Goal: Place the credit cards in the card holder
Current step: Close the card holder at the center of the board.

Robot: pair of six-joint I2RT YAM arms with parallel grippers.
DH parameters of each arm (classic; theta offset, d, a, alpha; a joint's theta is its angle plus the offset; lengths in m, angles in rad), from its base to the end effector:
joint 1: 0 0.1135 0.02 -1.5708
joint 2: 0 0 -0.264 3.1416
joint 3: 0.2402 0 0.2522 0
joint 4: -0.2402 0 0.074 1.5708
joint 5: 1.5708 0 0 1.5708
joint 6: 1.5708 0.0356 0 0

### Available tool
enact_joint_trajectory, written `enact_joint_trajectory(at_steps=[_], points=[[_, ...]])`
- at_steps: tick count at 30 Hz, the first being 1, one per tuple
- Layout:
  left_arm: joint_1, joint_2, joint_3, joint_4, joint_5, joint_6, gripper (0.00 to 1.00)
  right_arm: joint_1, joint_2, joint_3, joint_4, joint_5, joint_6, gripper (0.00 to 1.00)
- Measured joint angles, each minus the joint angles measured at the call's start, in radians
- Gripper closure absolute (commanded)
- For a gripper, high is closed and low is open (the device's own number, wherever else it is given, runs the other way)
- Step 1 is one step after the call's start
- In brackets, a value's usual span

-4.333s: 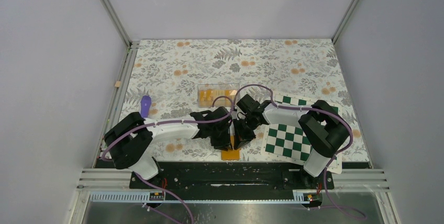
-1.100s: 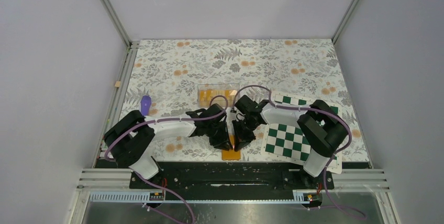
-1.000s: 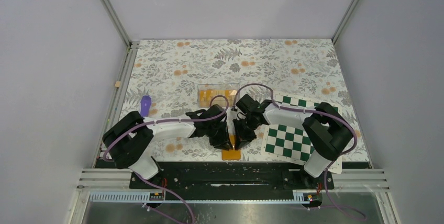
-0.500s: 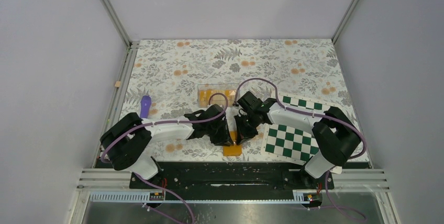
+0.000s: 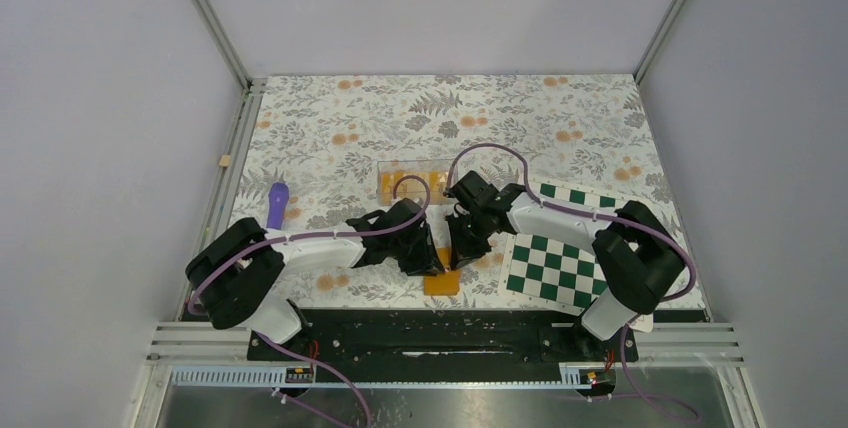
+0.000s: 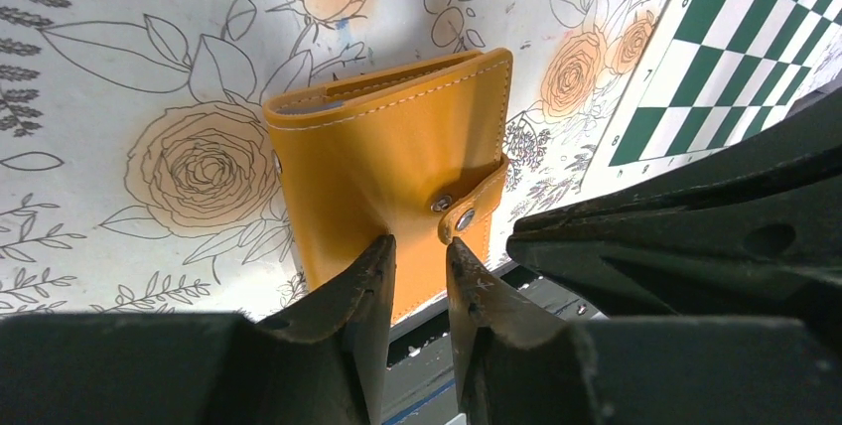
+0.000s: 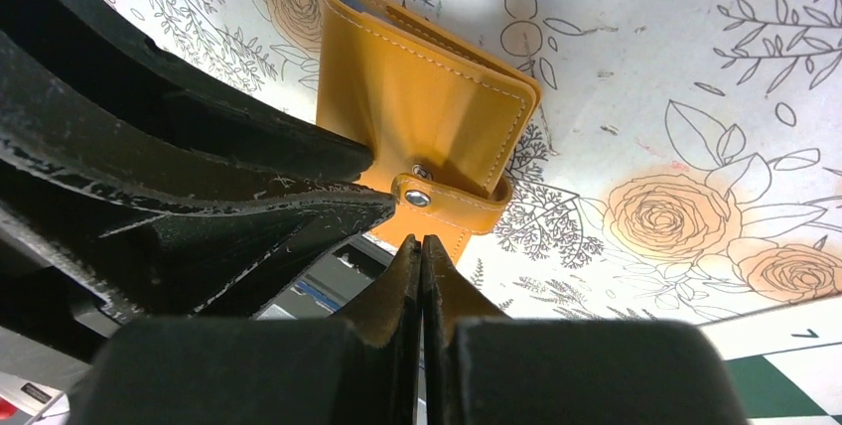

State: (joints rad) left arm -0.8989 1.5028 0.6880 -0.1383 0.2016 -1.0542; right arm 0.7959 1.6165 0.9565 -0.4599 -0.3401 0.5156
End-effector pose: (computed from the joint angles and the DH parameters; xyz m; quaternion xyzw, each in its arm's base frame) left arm 0.1667 -0.2211 0.1511 -0.0430 0.9474 -0.3043 0.0899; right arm 0.2079 0.2293 0.1776 -0.1716 0.9459 0.2651 0.0740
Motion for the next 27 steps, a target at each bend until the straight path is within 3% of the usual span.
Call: enact_joint_trajectory(at_steps=[27], points=[[0.017, 0.021, 0.000, 0.009, 0.023, -0.013, 0.75, 0.000, 0.093, 0.016, 0.046, -0.005, 0.001, 1.00]])
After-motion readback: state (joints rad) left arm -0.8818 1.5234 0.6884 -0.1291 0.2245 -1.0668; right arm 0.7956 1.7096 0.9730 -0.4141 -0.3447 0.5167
